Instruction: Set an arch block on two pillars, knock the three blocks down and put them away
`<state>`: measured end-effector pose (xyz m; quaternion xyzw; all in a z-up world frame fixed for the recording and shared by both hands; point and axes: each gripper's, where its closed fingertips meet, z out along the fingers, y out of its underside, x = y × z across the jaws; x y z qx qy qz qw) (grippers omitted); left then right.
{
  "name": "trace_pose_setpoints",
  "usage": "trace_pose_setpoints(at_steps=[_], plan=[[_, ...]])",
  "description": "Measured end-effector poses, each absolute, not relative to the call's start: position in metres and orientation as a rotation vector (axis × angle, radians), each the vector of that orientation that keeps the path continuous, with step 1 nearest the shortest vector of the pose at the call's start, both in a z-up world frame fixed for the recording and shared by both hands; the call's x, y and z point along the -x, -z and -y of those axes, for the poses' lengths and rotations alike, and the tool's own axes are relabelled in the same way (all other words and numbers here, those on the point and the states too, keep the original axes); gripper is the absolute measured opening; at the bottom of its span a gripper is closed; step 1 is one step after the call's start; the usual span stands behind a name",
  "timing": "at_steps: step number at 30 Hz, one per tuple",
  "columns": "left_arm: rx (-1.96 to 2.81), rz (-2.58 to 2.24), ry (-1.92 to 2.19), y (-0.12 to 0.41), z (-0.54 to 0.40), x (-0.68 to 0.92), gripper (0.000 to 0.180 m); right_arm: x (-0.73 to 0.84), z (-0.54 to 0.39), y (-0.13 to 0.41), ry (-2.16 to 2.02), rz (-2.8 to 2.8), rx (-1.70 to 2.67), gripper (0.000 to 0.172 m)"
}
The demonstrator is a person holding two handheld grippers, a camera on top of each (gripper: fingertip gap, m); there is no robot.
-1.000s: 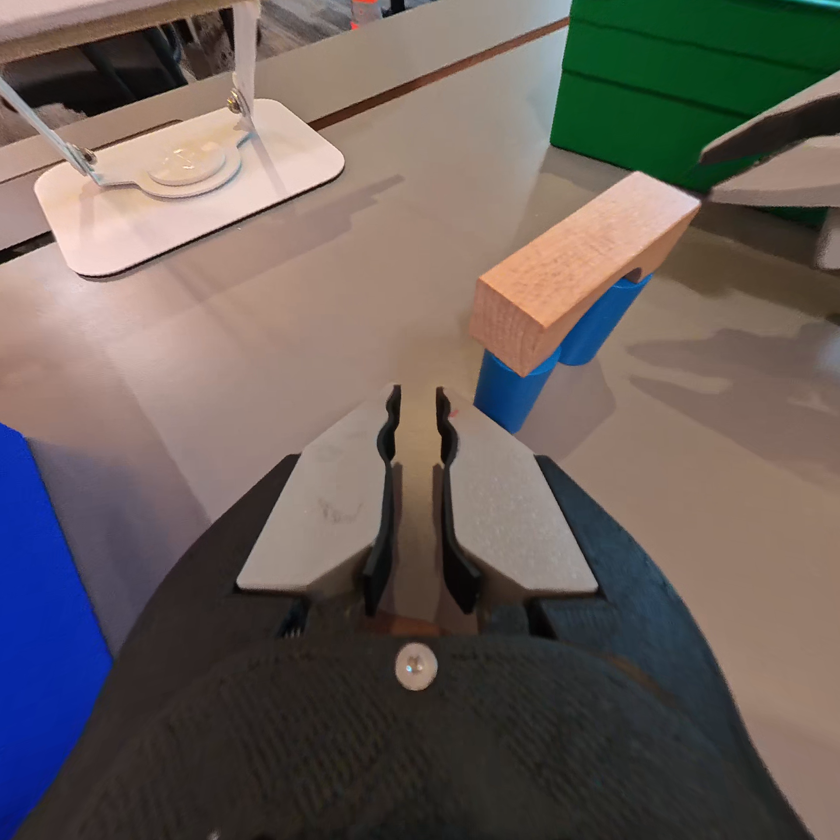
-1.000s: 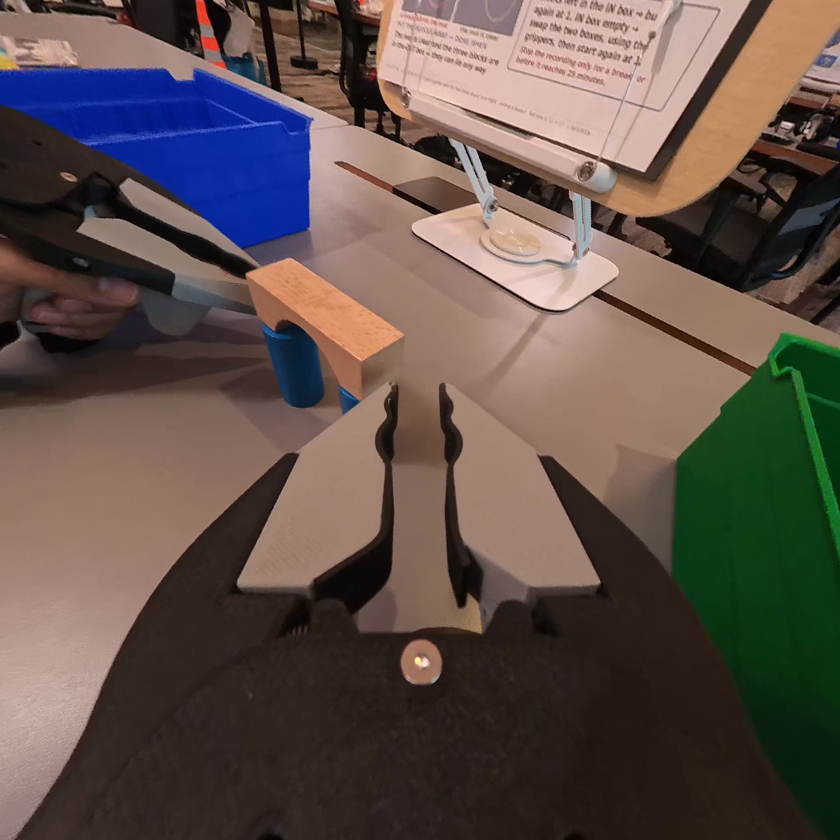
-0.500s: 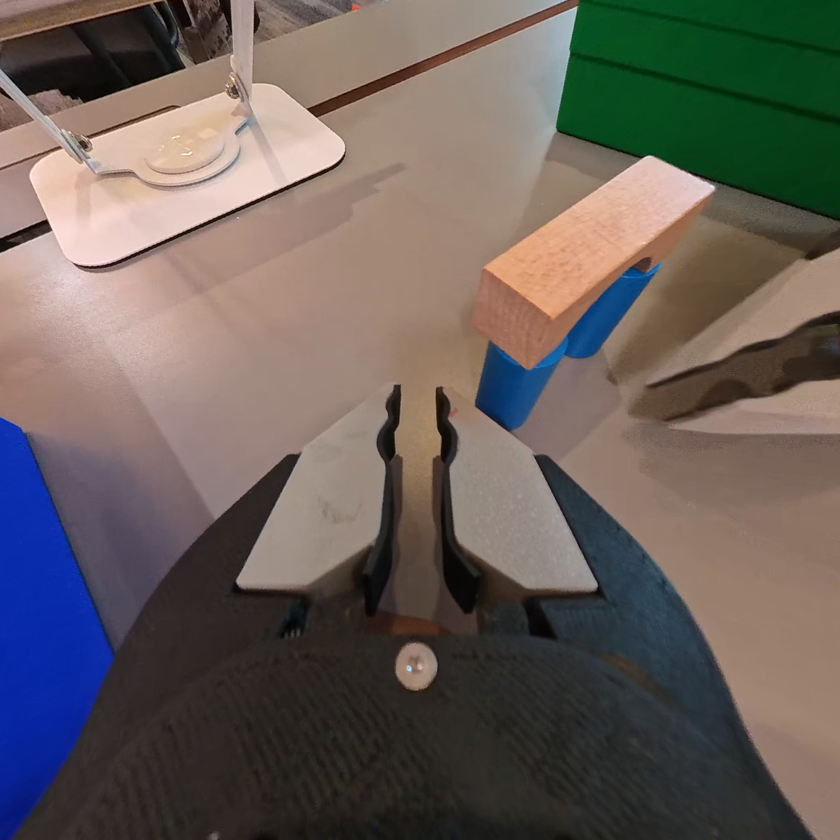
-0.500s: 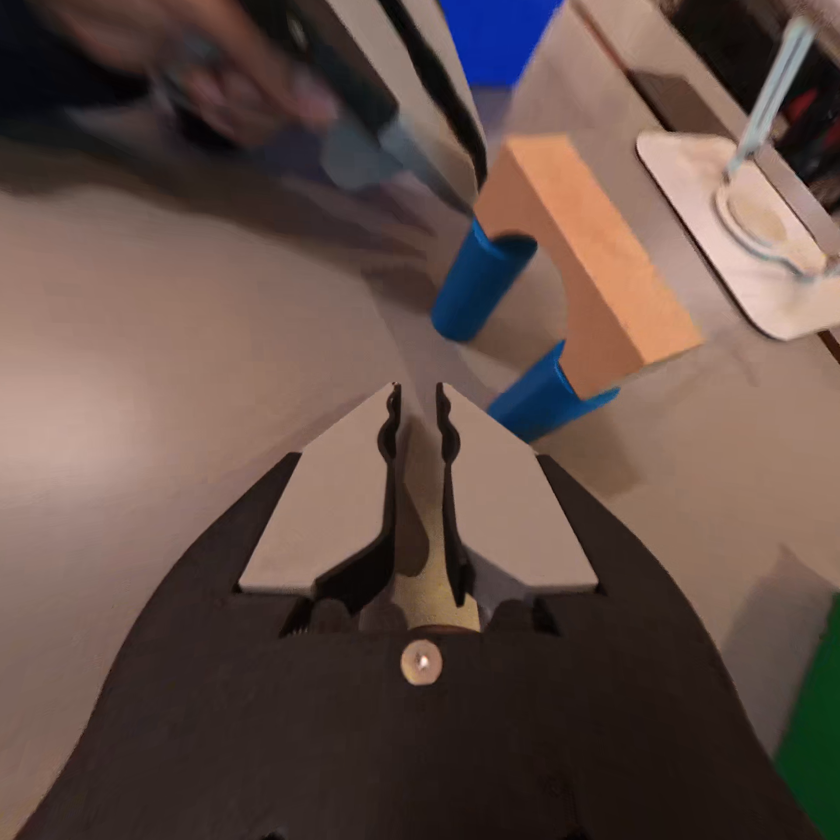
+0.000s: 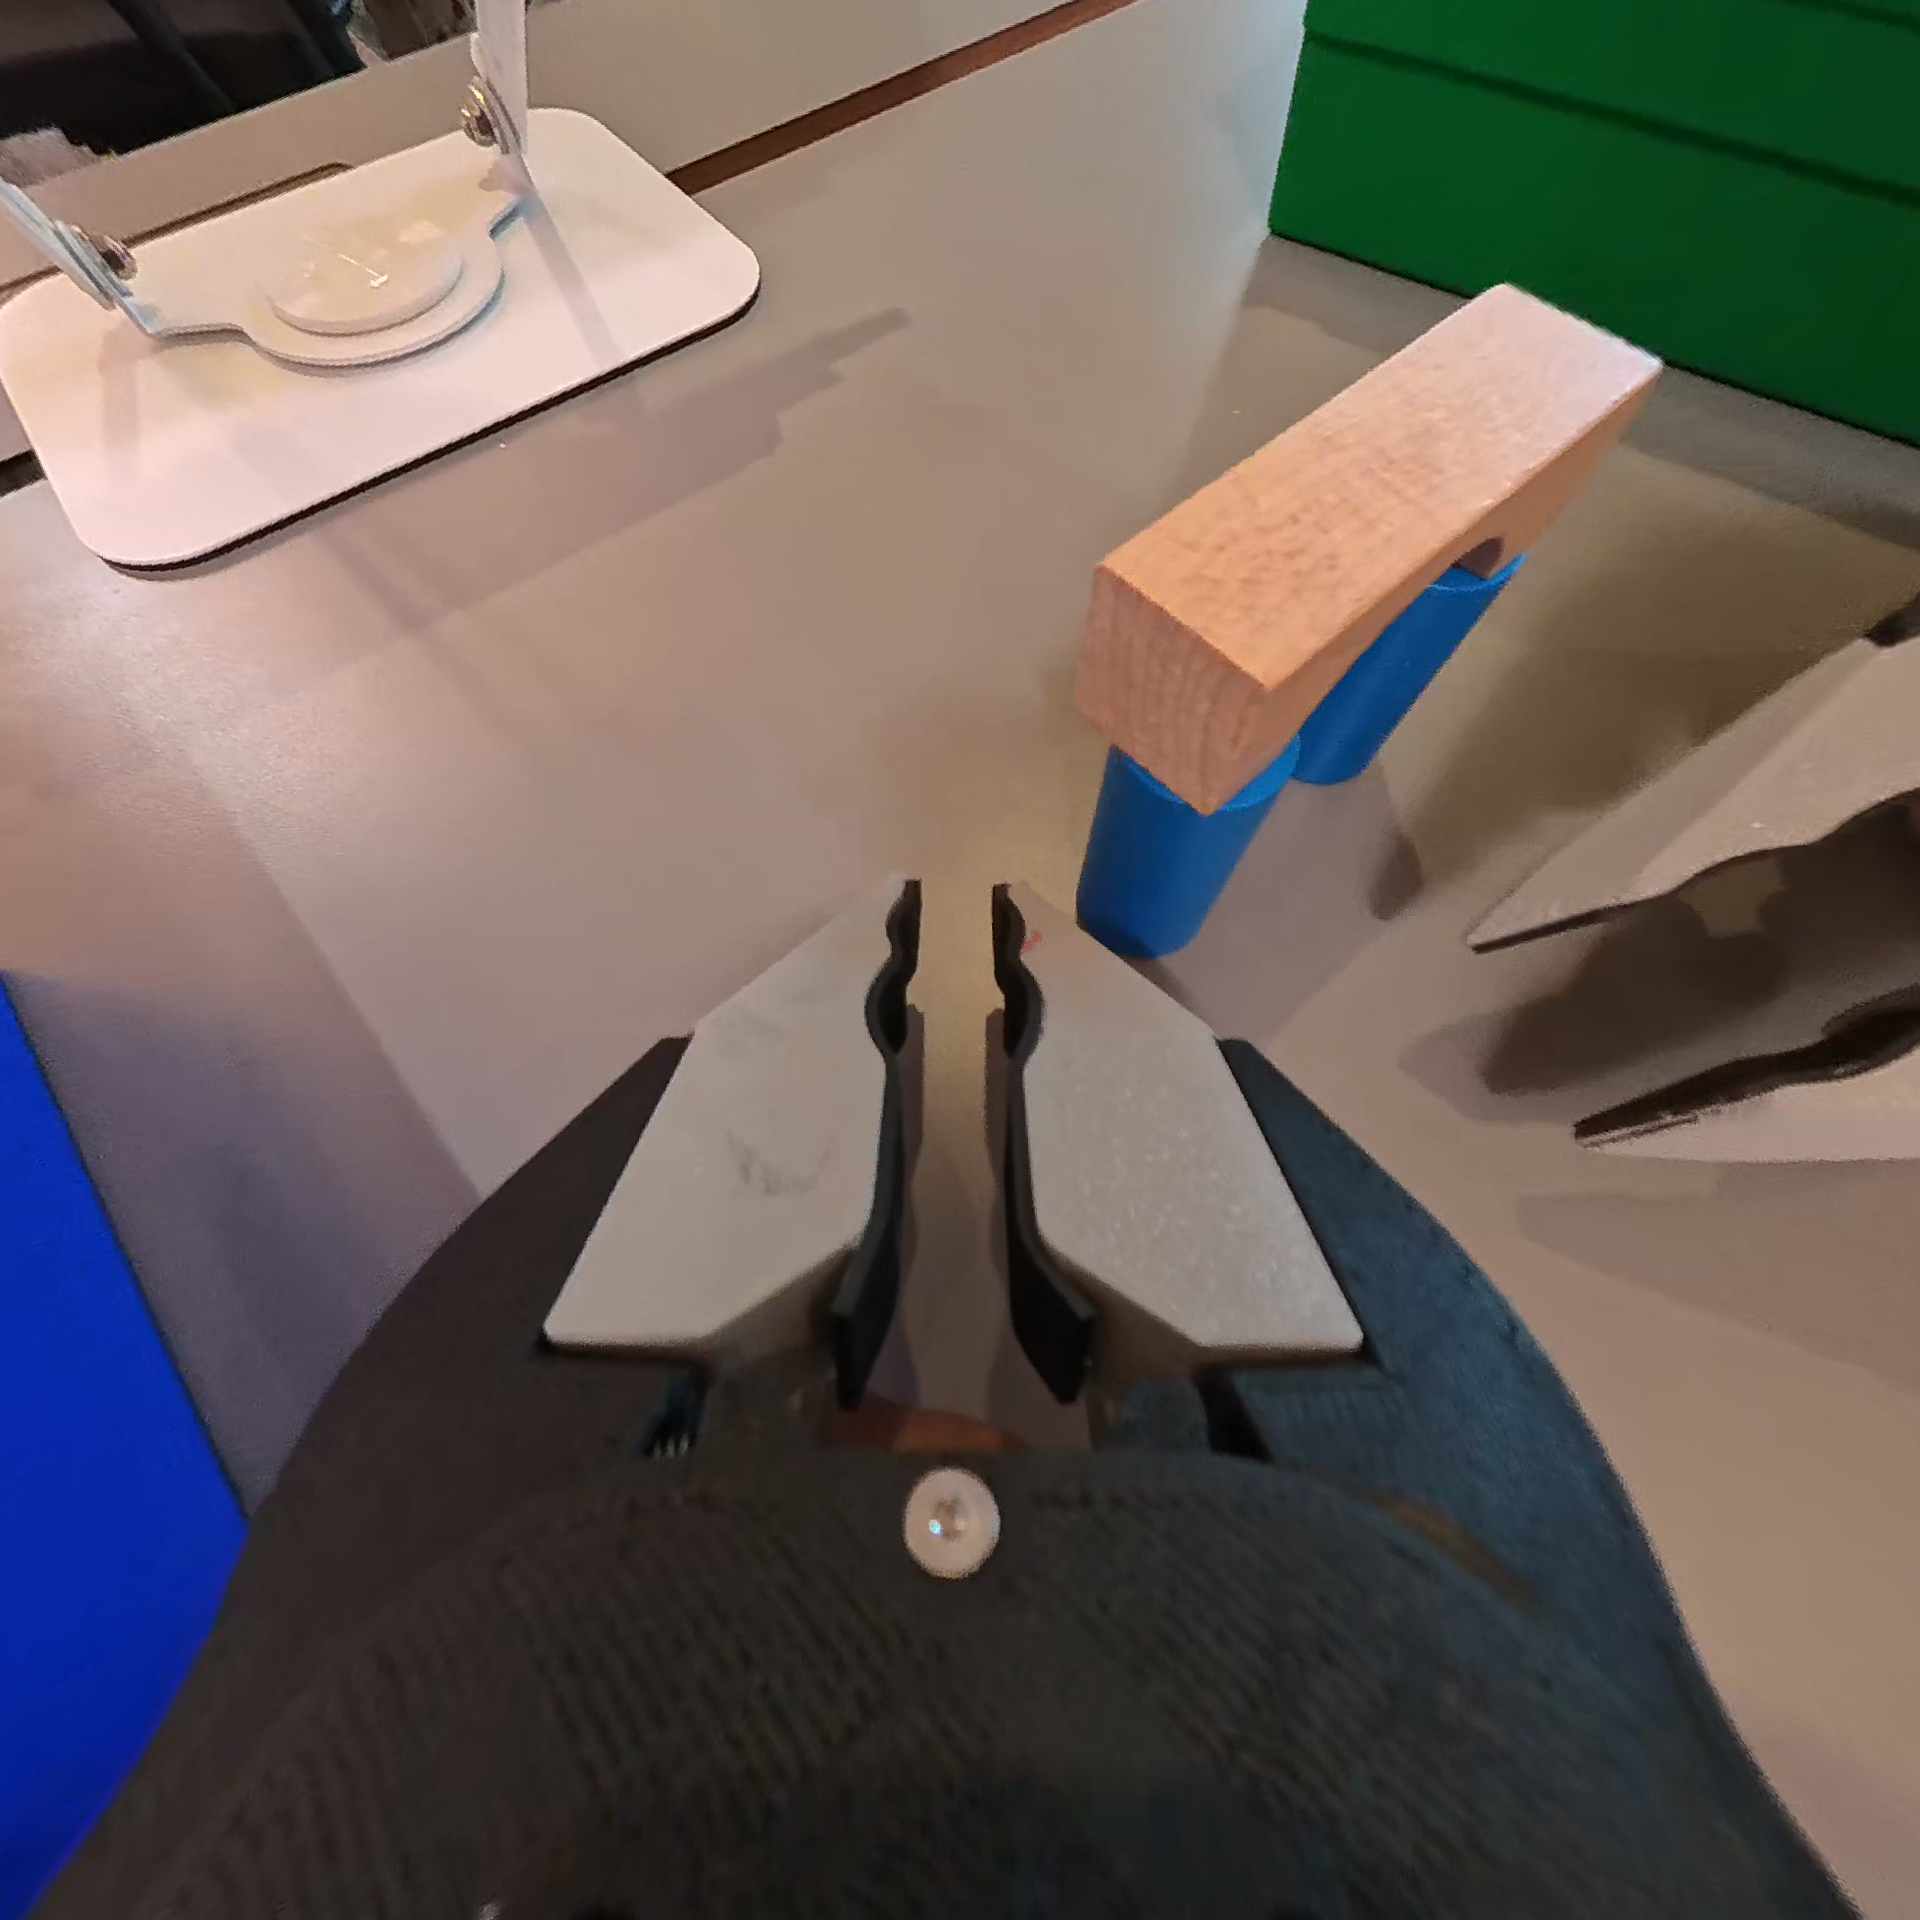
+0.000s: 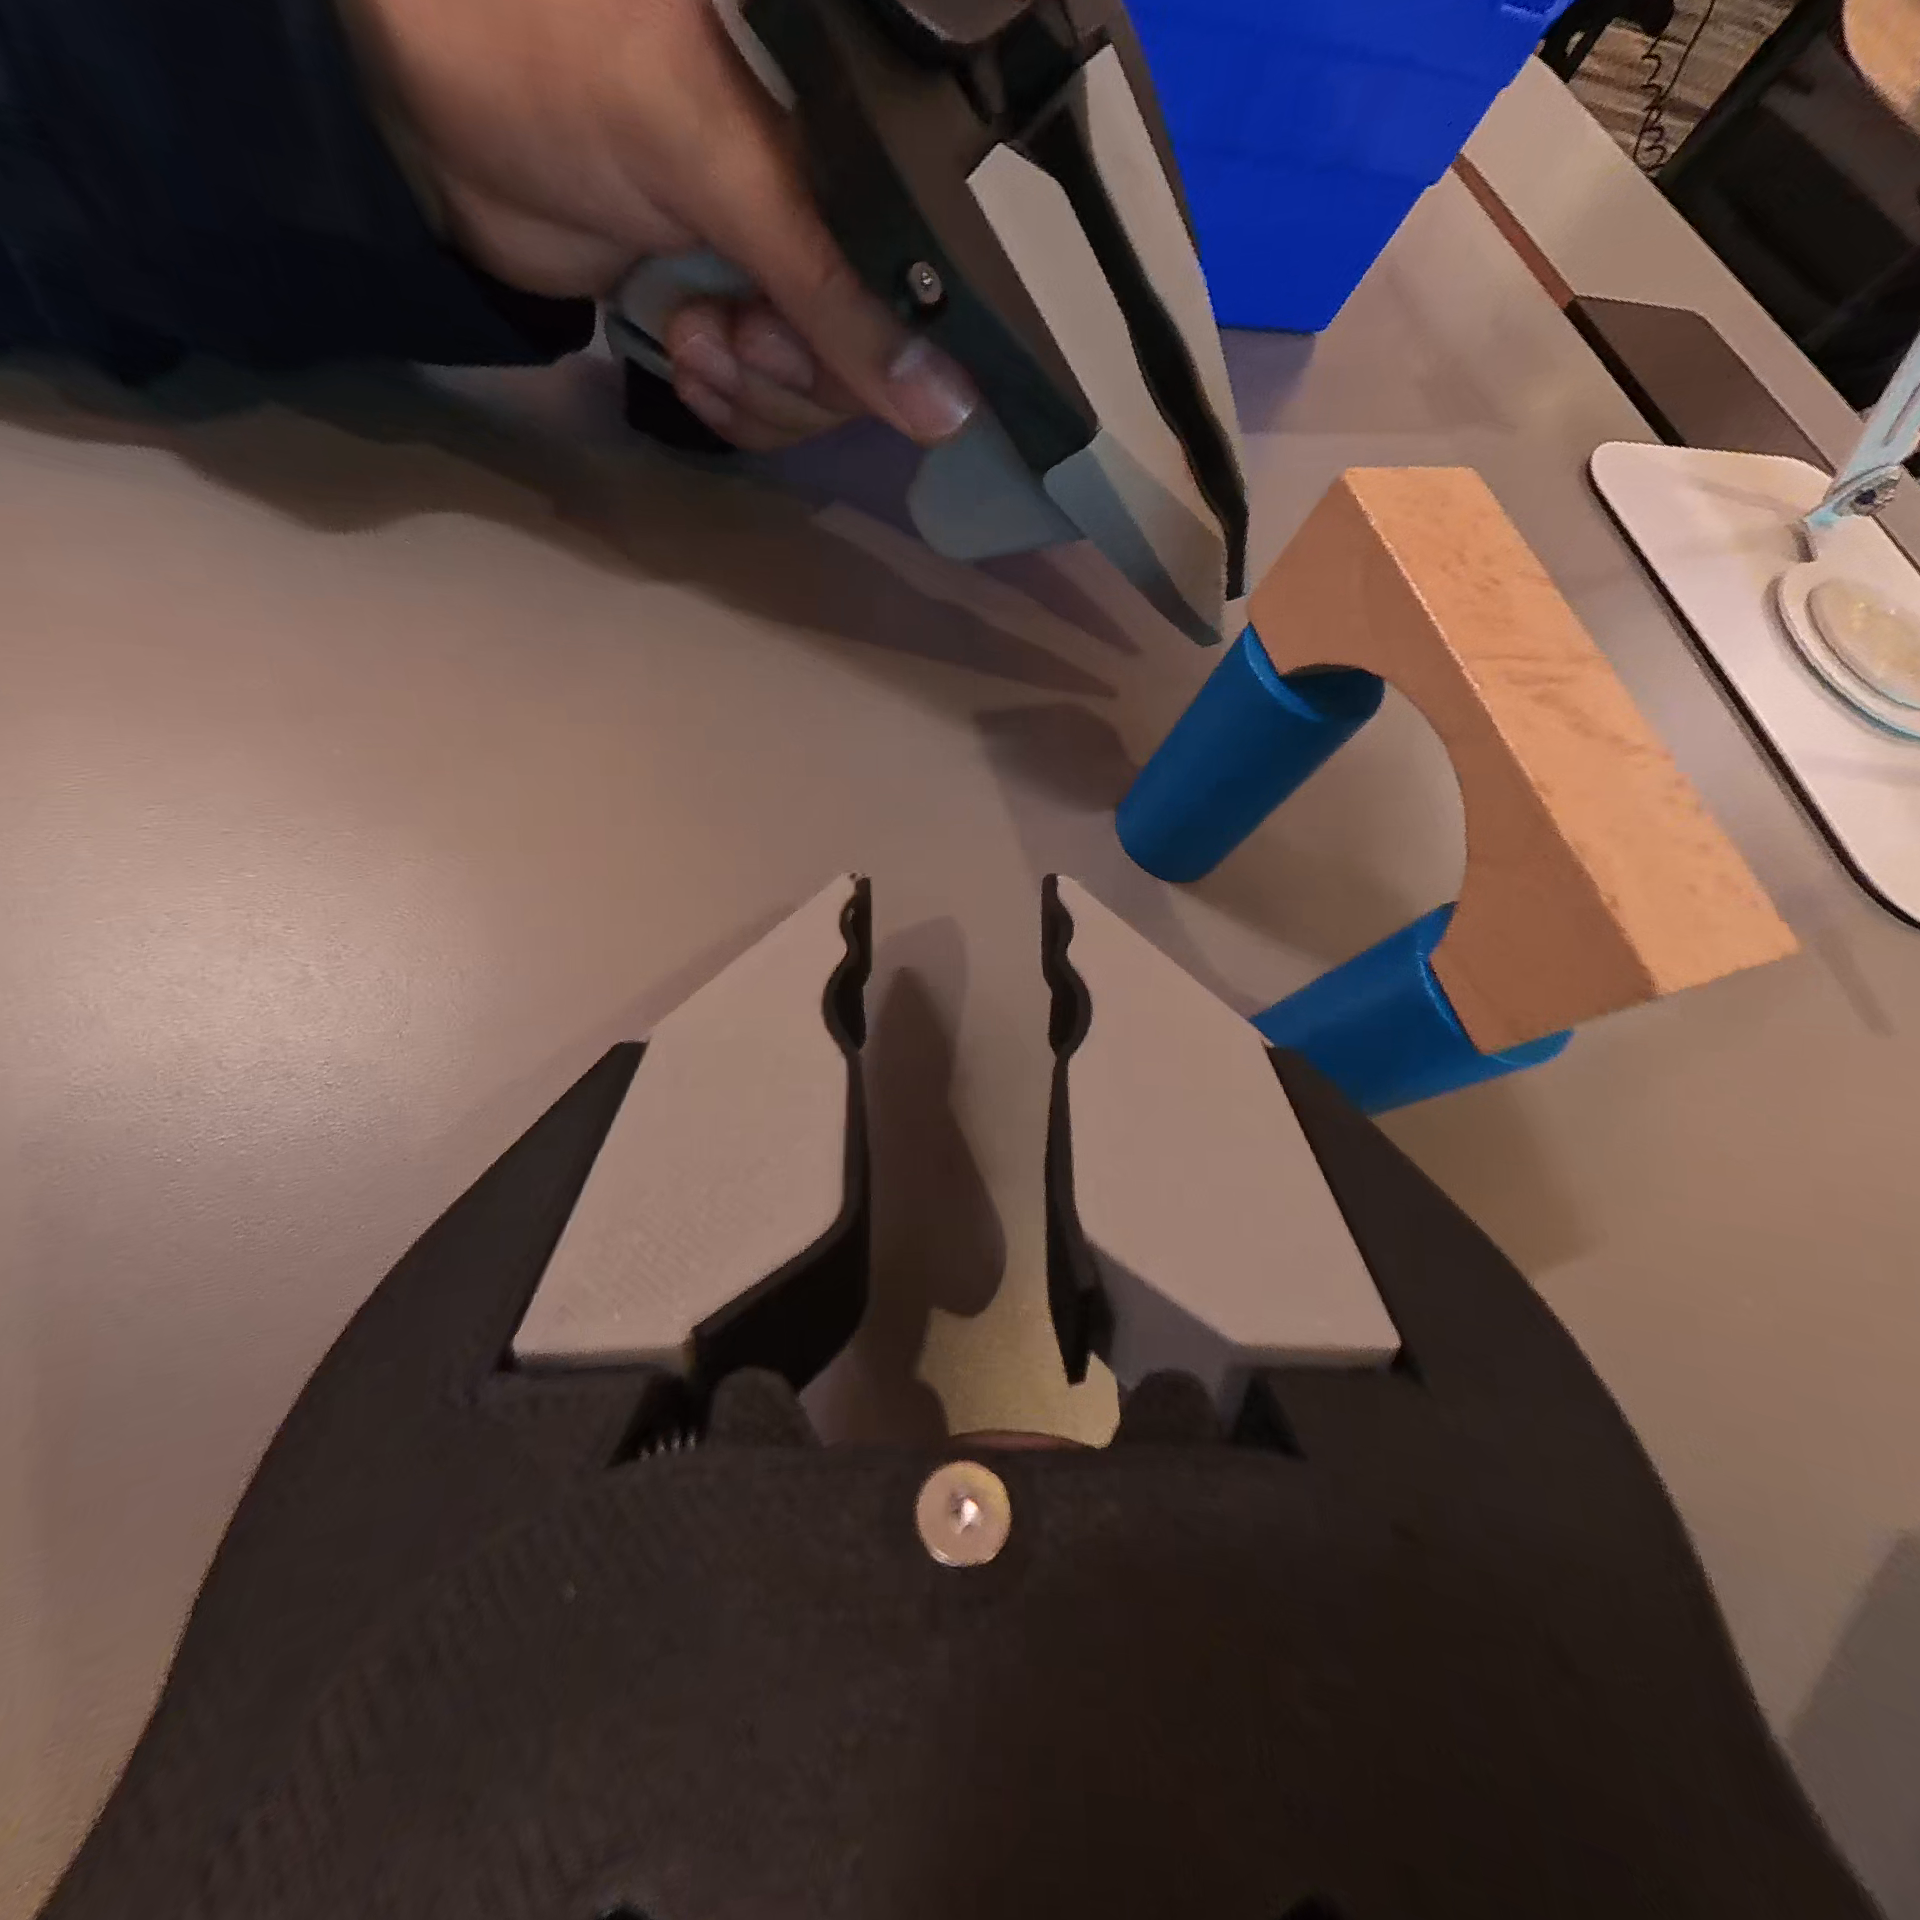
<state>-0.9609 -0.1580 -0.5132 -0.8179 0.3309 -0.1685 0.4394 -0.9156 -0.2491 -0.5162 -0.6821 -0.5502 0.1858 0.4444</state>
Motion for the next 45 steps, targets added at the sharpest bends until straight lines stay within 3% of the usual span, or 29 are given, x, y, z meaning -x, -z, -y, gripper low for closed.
trace_pose_setpoints(at_steps=[14, 22, 30, 33, 38, 40, 45], plan=[[2.049, -0.813, 0.347, 0.518, 0.153, 0.967, 0.013, 0.837, 0.193, 0.521, -0.145, 1.043, 1.946, 0.0], [1.962, -0.742, 0.28, 0.503, 0.143, 0.972, 0.012, 0.817, 0.181, 0.533, -0.176, 0.869, 2.084, 0.002], [1.891, -0.661, 0.247, 0.486, 0.136, 0.978, 0.012, 0.821, 0.168, 0.519, -0.148, 0.72, 2.034, 0.017], [1.877, -0.62, 0.257, 0.479, 0.134, 0.982, 0.012, 0.852, 0.161, 0.501, -0.267, 0.644, 1.952, 0.005], [1.879, -0.574, 0.261, 0.475, 0.132, 0.992, 0.012, 0.911, 0.166, 0.502, -0.452, 0.697, 1.965, 0.019], [1.87, -0.532, 0.247, 0.47, 0.128, 0.999, 0.001, 0.915, 0.168, 0.507, -0.384, 0.756, 1.964, 0.021], [1.872, -0.517, 0.312, 0.465, 0.129, 1.002, 0.011, 0.912, 0.172, 0.496, -0.403, 0.767, 1.893, 0.021]])
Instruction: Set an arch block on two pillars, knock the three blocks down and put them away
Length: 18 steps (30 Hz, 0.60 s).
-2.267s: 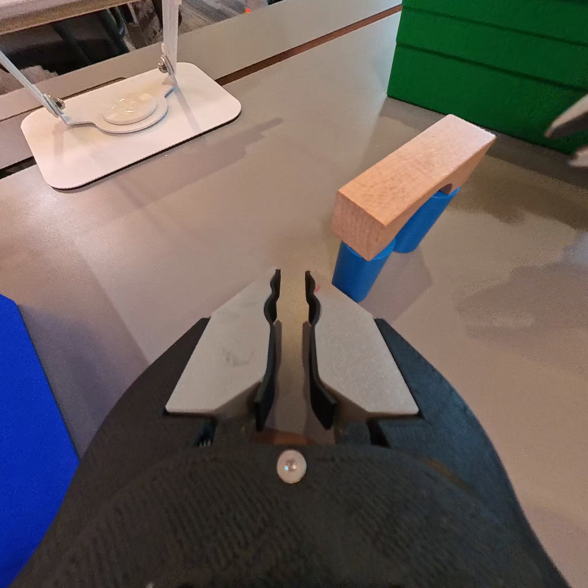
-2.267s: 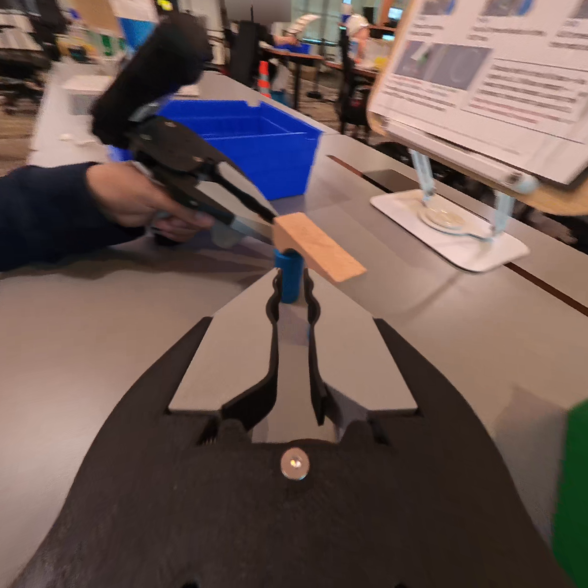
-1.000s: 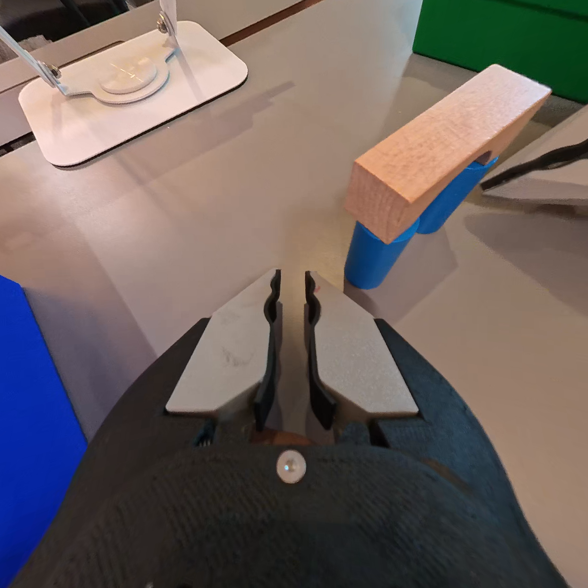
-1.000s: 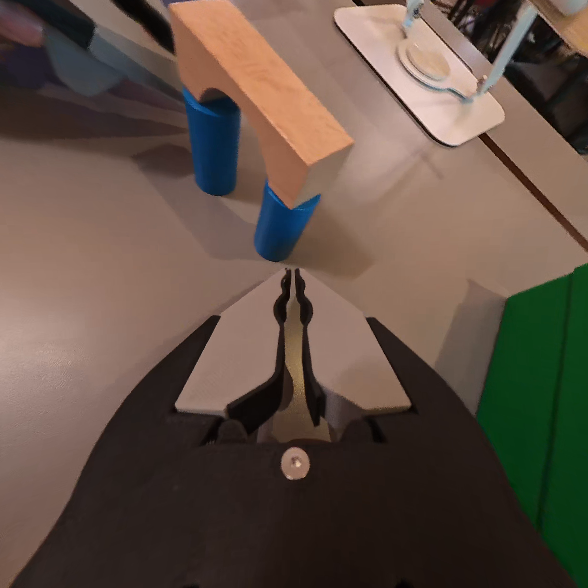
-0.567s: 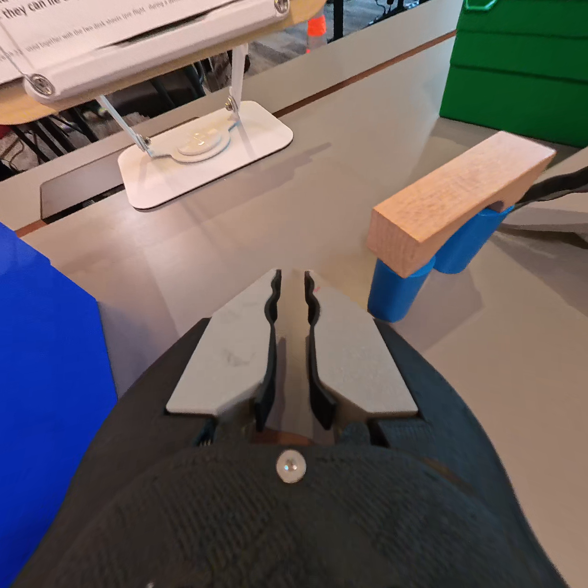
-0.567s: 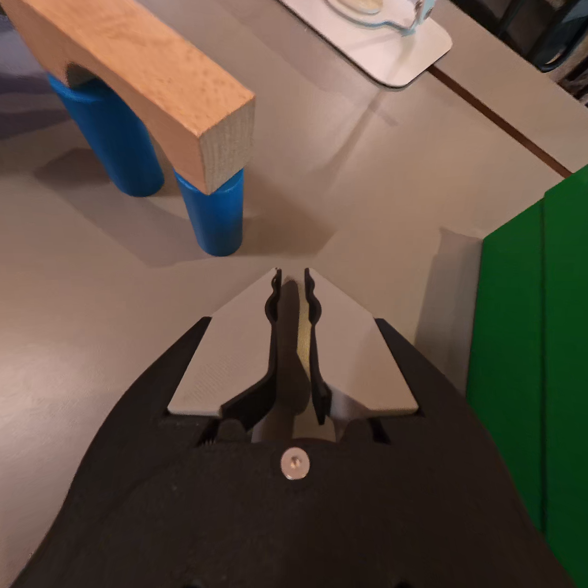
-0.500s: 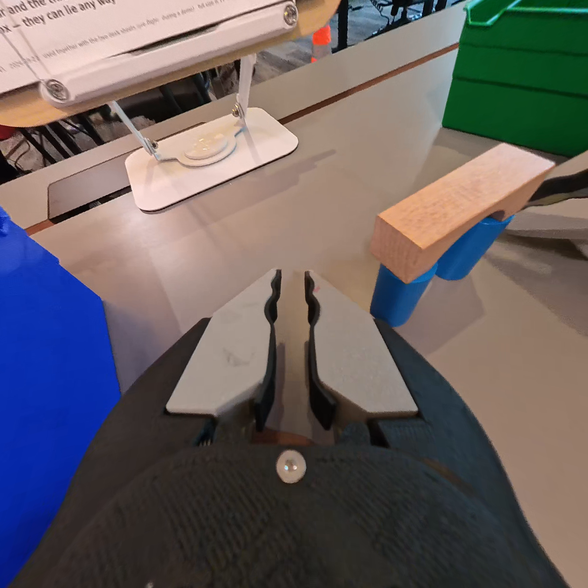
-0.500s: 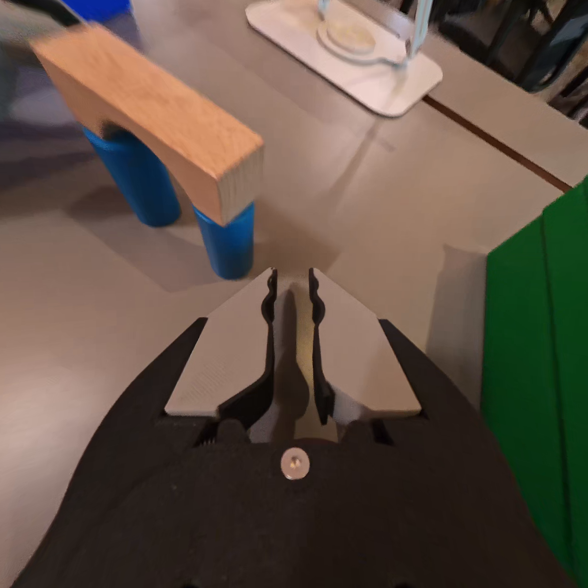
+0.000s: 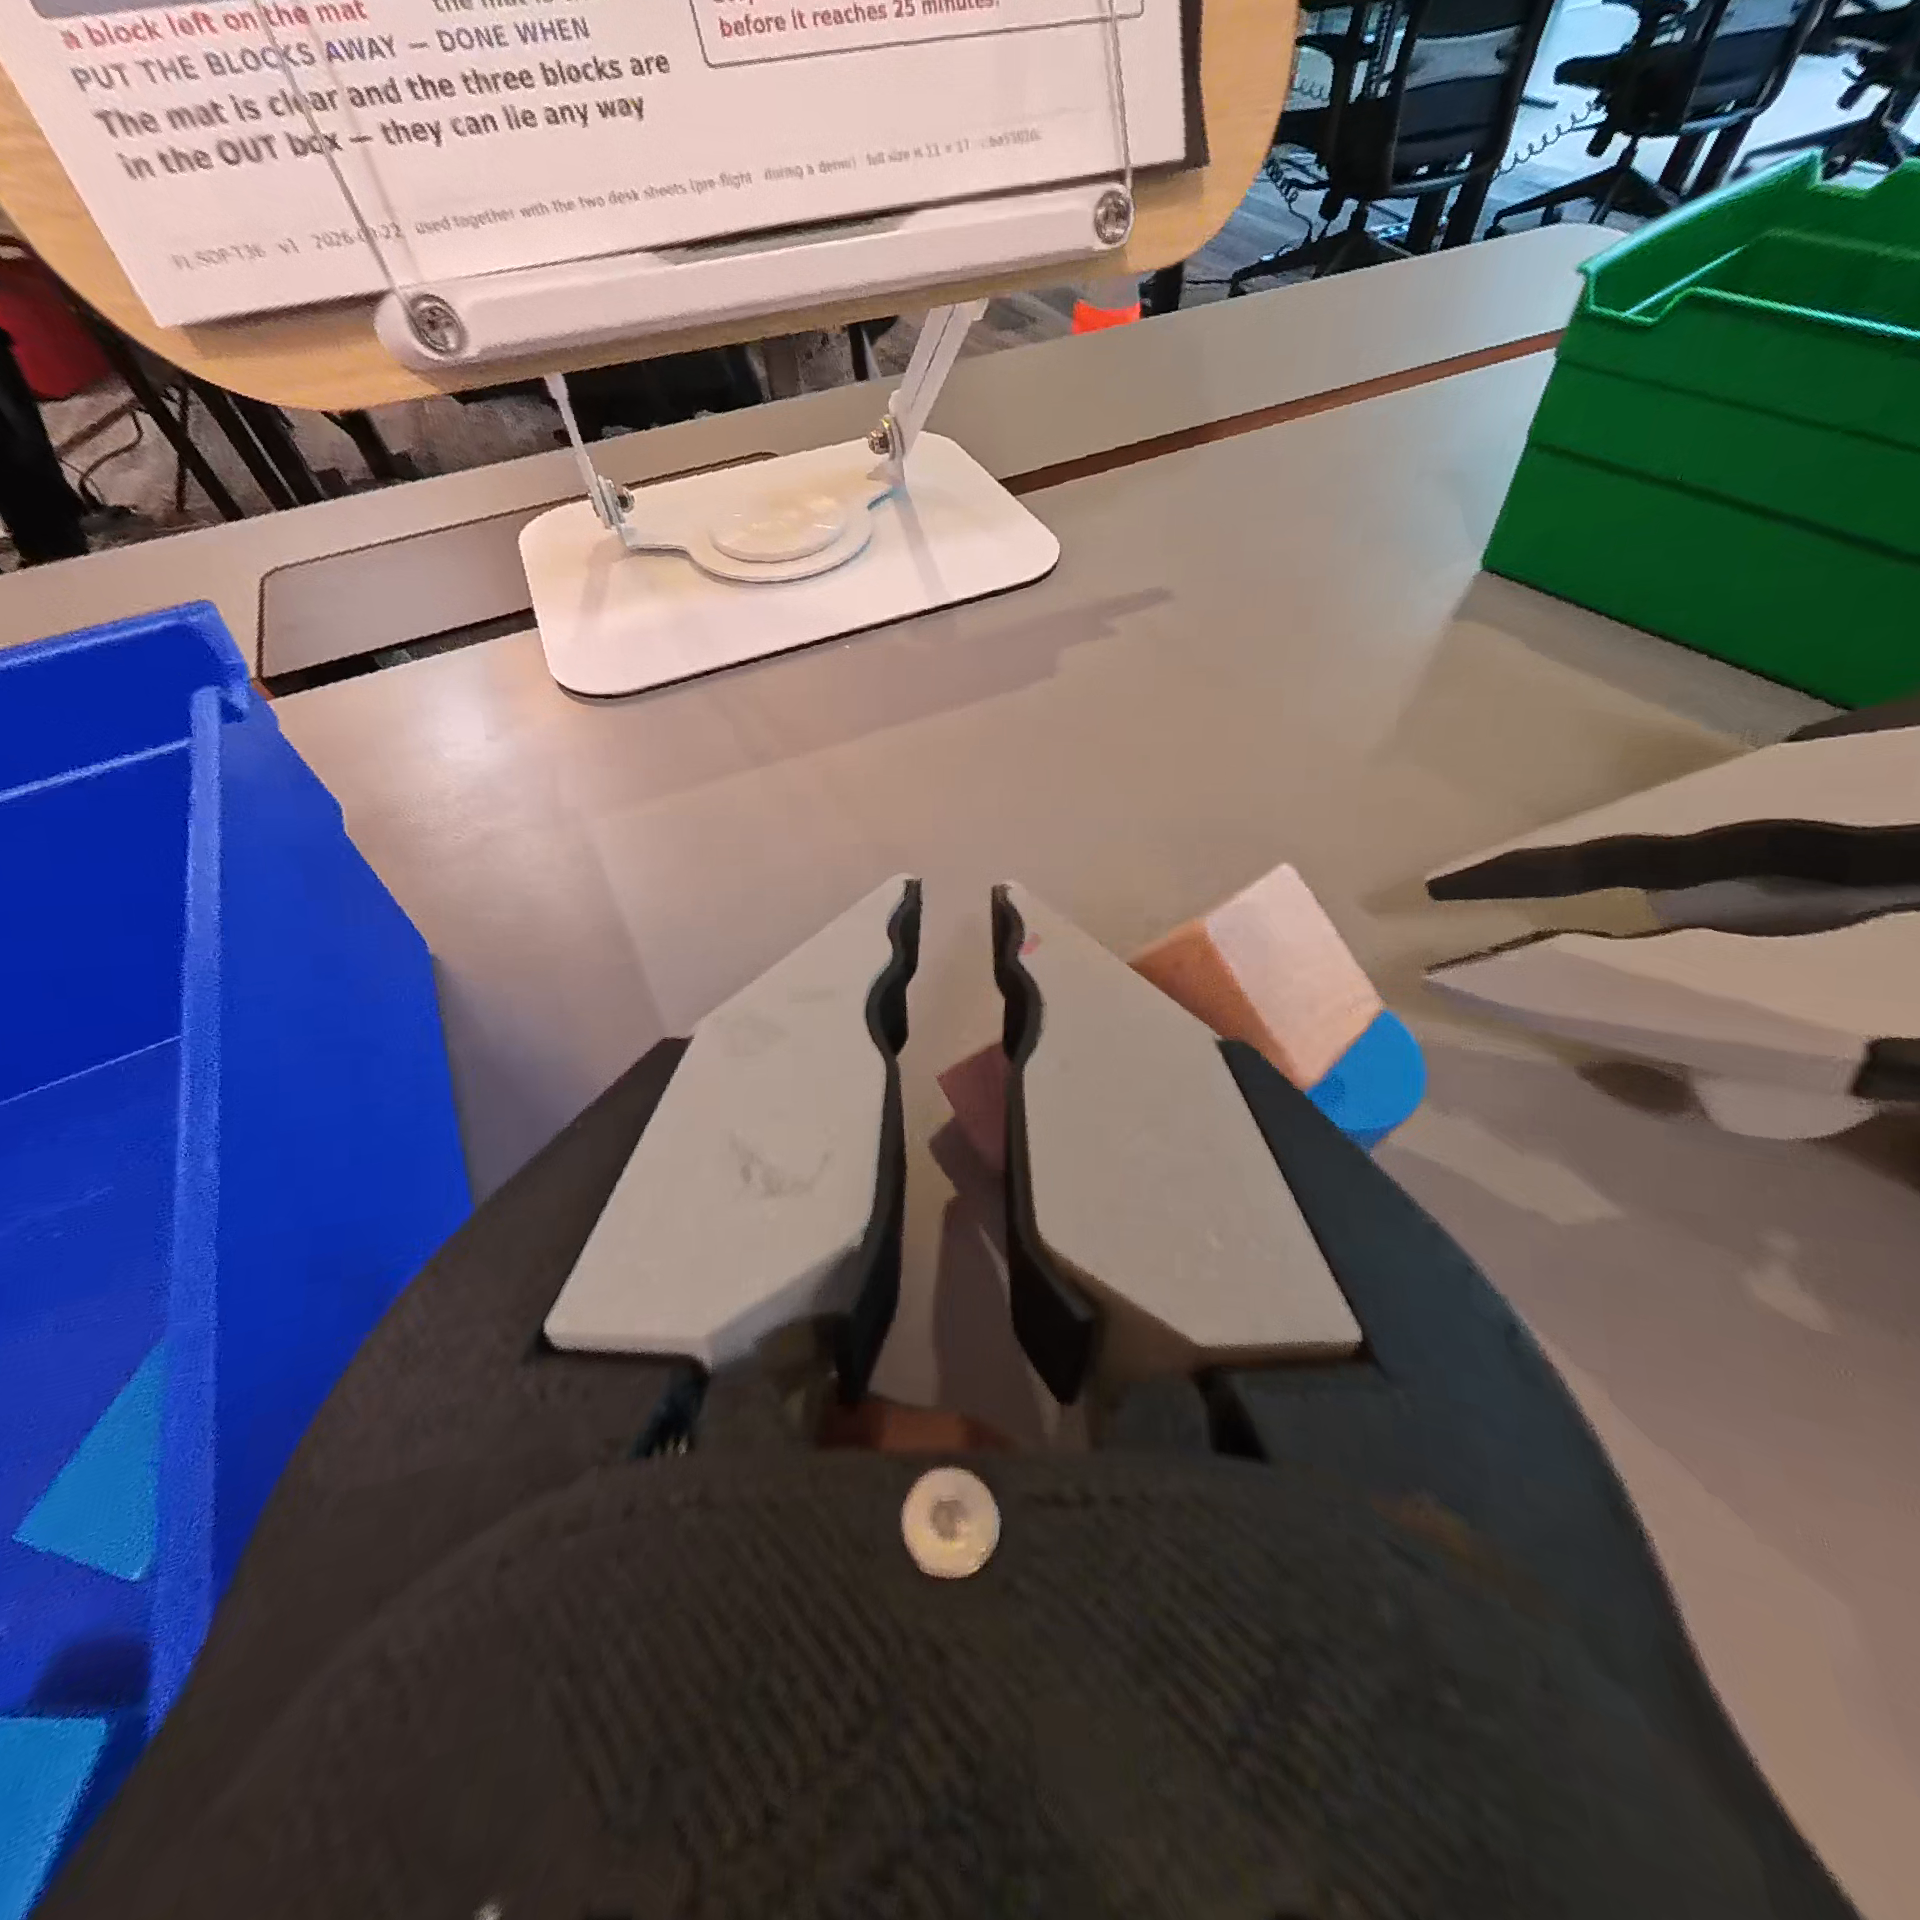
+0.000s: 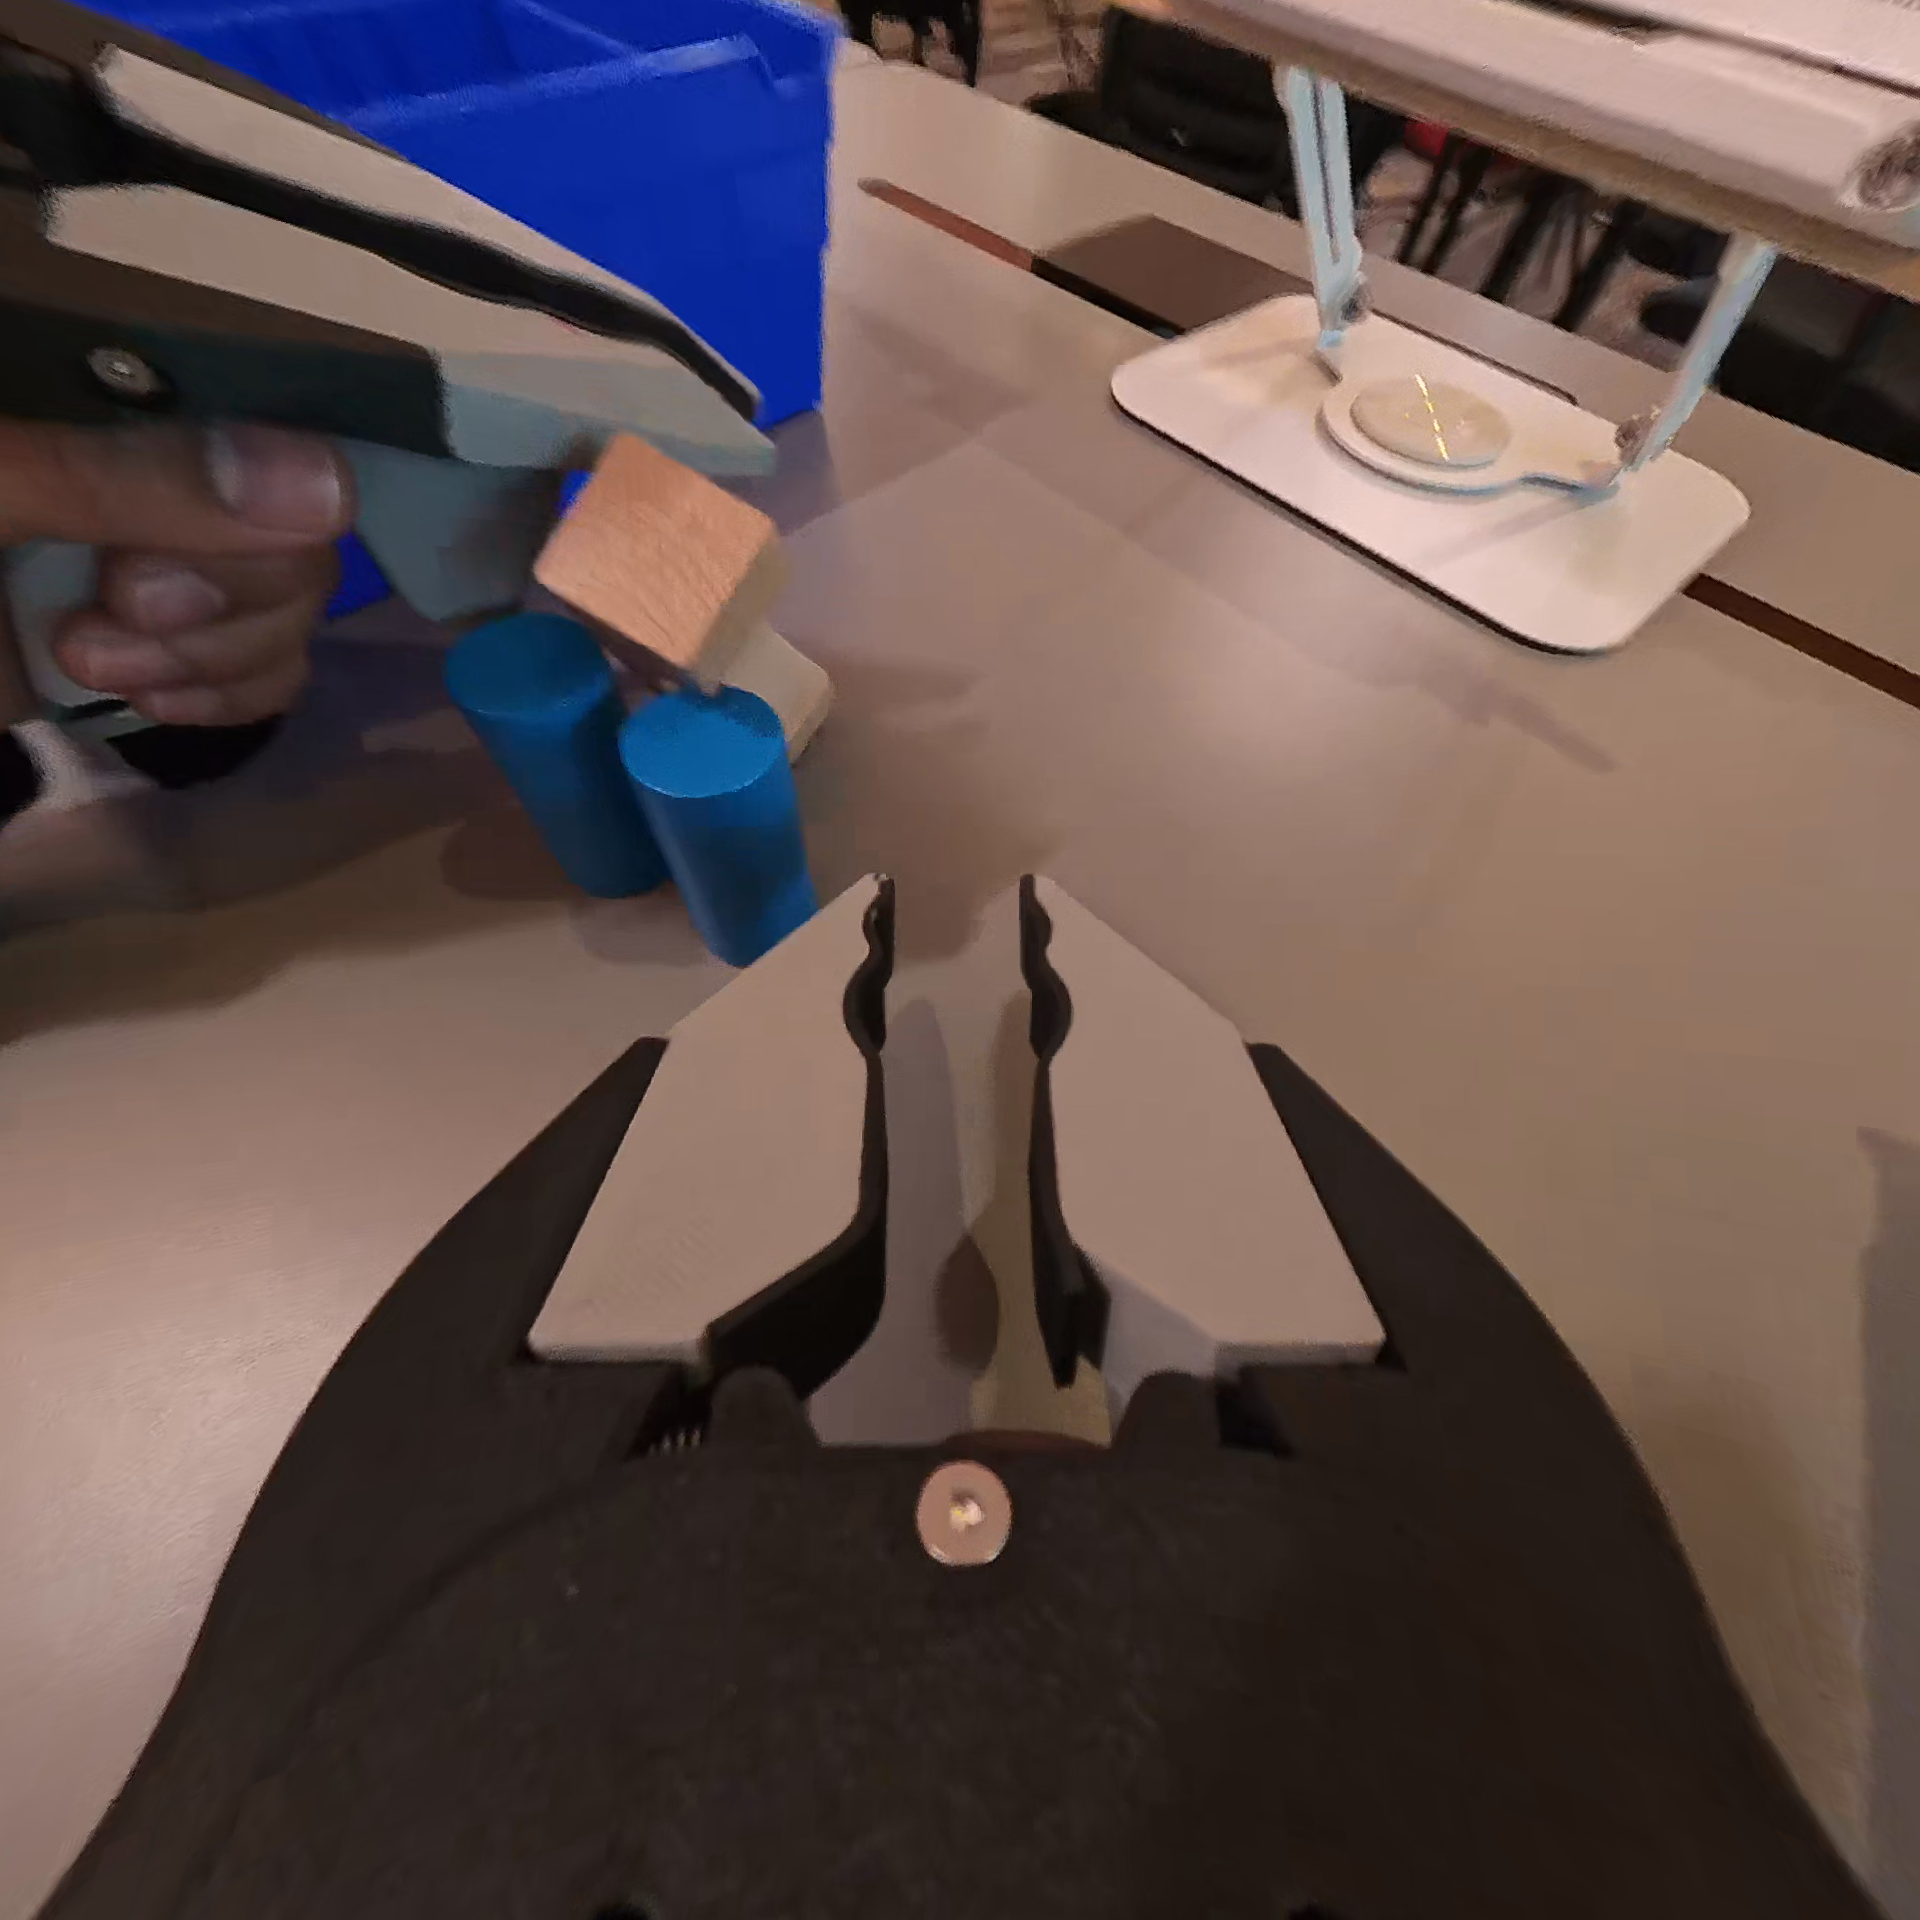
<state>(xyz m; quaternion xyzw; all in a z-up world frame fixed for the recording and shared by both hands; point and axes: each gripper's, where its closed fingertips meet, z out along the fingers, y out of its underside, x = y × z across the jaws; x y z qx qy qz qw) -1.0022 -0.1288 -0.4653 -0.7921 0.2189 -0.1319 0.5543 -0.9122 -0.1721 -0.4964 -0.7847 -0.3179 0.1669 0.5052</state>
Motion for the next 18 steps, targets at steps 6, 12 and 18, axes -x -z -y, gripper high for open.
trace_pose_setpoints(at_steps=[6, 12, 18], plan=[[1.835, -0.511, 0.319, 0.457, 0.13, 1.002, 0.011, 0.953, 0.202, 0.446, -0.498, 0.875, 1.562, 0.016], [1.828, -0.527, 0.303, 0.458, 0.131, 1.0, 0.011, 0.956, 0.182, 0.48, -0.372, 0.881, 1.752, 0.014], [1.831, -0.535, 0.307, 0.458, 0.131, 0.999, 0.011, 0.908, 0.171, 0.481, -0.252, 0.767, 1.821, 0.014]])
